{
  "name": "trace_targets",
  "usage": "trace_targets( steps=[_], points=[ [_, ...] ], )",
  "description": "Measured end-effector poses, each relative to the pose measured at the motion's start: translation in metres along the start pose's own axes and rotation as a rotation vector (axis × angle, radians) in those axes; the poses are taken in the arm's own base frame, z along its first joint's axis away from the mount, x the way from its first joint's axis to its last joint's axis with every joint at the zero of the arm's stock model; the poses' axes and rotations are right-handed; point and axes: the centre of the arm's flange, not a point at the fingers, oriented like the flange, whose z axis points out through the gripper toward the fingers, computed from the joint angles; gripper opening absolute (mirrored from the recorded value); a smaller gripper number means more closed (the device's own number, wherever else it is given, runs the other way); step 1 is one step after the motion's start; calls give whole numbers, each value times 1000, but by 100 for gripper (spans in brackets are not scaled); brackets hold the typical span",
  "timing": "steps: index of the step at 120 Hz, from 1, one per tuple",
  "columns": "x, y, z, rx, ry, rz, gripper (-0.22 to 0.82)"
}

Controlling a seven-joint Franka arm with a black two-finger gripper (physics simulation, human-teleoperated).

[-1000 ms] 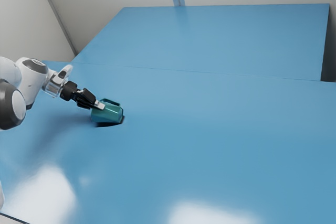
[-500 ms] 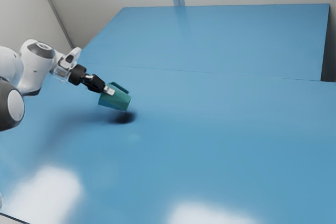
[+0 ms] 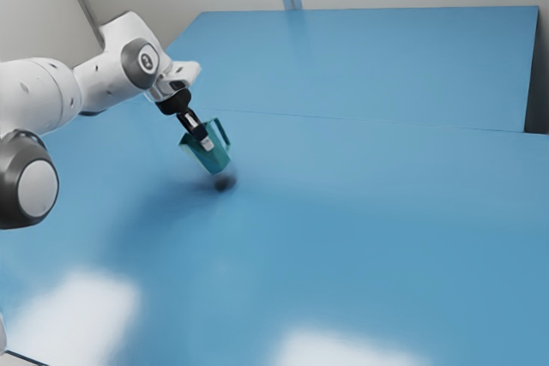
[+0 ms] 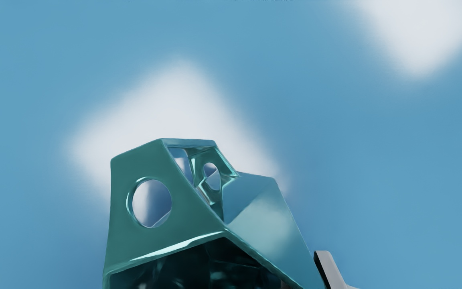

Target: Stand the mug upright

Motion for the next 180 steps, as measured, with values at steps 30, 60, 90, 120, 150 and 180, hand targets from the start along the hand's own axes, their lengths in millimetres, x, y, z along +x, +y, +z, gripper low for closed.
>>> trace_targets(
  steps=[30, 60, 90, 120, 150, 180],
  points=[
    [32, 10, 19, 162, -43, 118, -18],
    [48, 13, 40, 238, -83, 204, -18],
    [55, 14, 63, 260, -118, 252, -18],
    [55, 12, 66, 267, -126, 264, 1],
    [58, 15, 45, 293, -118, 289, 42],
    [50, 30, -45, 322, -28, 216, 55]
  ],
)
